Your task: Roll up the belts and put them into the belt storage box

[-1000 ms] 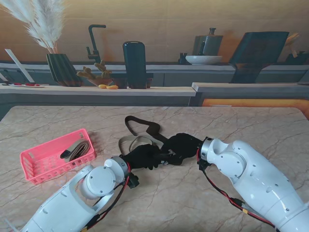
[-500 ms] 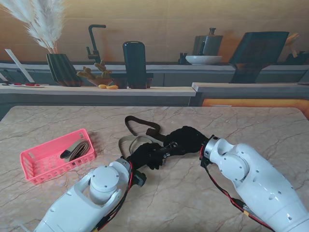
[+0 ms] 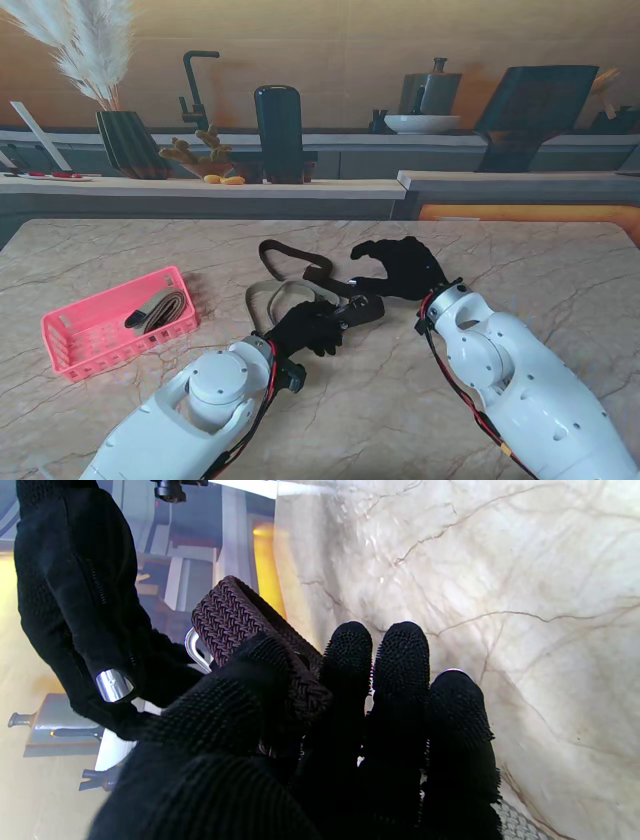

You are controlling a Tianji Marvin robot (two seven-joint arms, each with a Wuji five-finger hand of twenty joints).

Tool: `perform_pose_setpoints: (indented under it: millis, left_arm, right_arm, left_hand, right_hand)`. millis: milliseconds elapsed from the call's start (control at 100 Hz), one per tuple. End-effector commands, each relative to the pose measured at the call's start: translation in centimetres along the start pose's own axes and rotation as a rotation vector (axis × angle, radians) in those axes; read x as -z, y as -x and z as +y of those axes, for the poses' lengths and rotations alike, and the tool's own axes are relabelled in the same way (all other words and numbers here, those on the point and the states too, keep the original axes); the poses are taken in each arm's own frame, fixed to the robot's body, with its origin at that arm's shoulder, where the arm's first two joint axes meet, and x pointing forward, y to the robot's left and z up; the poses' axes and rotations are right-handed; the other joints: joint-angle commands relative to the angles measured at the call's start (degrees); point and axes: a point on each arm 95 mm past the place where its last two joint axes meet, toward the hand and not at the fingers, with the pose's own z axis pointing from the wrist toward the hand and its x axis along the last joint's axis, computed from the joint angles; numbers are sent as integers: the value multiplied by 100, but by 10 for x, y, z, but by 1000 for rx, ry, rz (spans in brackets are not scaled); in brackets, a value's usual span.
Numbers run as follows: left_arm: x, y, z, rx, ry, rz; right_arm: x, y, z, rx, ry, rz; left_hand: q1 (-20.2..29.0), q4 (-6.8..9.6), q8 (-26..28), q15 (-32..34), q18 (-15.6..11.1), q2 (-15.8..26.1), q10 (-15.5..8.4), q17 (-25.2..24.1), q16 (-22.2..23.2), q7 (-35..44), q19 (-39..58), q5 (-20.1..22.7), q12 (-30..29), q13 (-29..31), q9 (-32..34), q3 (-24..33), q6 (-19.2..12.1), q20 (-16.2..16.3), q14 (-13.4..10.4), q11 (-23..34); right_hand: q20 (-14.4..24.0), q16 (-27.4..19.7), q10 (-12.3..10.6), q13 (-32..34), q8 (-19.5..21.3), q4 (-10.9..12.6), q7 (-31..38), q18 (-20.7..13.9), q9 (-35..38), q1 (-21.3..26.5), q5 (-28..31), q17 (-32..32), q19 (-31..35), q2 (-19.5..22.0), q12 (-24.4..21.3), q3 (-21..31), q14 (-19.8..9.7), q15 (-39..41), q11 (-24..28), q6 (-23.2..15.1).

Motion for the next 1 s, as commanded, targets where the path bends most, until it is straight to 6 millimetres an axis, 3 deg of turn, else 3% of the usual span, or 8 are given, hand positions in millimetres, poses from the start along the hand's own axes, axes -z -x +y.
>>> perform_pose_setpoints:
  millis: [0, 210, 320, 520, 670, 810, 920, 990]
  left_arm:
    - [1, -3, 6, 16, -10, 14]
    - [2, -4, 8, 51, -67, 23]
    - [1, -4, 8, 42, -85, 24]
    - [1, -4, 6, 38, -86, 19]
    - [1, -4, 5, 30, -91, 20]
    - [1, -4, 5, 23, -107, 16]
    - [1, -4, 4, 23, -121, 11]
    - [1, -4, 3, 25, -128, 8]
  right_arm:
    - [4, -4, -2, -13, 15, -21]
    - [18, -3, -9, -43, 53, -113]
    - [27, -2, -18, -71, 37, -151]
    - [39, 5, -28, -60, -31, -113]
    - [43, 4, -31, -104, -47, -128]
    - [45, 1, -38, -145, 15, -214]
    - [50, 1, -44, -193, -16, -232]
    - [52, 4, -47, -180, -41, -208]
  left_hand:
    - [585, -54, 251, -8, -153, 384, -74, -35, 98, 379, 22, 66, -62, -60, -43, -68, -679, 12, -123, -27]
    - [725, -44, 263, -43, -199, 533, -110, -140, 94, 422, -41, -70, -84, -160, -137, -354, -692, -11, -147, 2]
    - [734, -30, 241, -18, -204, 520, -111, -117, 100, 441, -16, -58, -77, -138, -129, -387, -675, 0, -152, 31]
    - [730, -3, 200, 8, -173, 481, -86, -113, 104, 461, 8, -28, -83, -124, -106, -375, -656, 15, -127, 49]
    - [717, 0, 196, 28, -173, 461, -82, -103, 108, 474, 28, -19, -73, -113, -90, -355, -652, 26, -129, 67]
    - [698, -3, 184, 60, -165, 445, -73, -85, 114, 487, 59, -26, -63, -100, -93, -317, -639, 42, -128, 89]
    - [682, -8, 169, 86, -167, 431, -71, -73, 114, 504, 82, -25, -58, -88, -85, -283, -617, 54, -132, 112]
    - [674, -10, 160, 95, -167, 420, -65, -69, 113, 510, 88, -25, -58, -83, -83, -269, -616, 58, -129, 119]
  right_hand:
    - [153, 212, 176, 170, 98, 140, -50, 50, -2, -28, 80, 112, 291, 283, 135, -176, 118, 366, 323, 234]
    - [157, 744, 406, 594, 211, 180, 119, 102, 632, -60, 871, 386, 1131, 331, 223, -272, 380, 1566, 1034, 531]
    - [97, 789, 490, 678, 178, 170, -25, 139, 705, -208, 940, 431, 1438, -20, 201, -30, 458, 1760, 1100, 595]
    - [-35, 393, 256, -45, 45, 114, -414, 84, -430, -11, -995, -14, 852, -1118, 2, 508, 254, 775, 261, -841]
    - [-4, 313, 301, -89, -77, 43, -320, 181, -513, -667, -947, -54, 657, -765, 4, 600, 283, 562, 156, -38]
    - [257, 544, 586, 329, 33, 13, -202, 428, -20, -1252, -105, 360, 1097, -127, 118, 496, 541, 1067, 664, 768]
    - [240, 521, 634, 362, 23, -37, -411, 430, 104, -1368, 173, 304, 1282, -495, 3, 606, 575, 1124, 662, 886]
    - [117, 364, 455, 75, 52, -144, -659, 371, -272, -1409, -166, 95, 1073, -915, -107, 827, 410, 782, 380, 593]
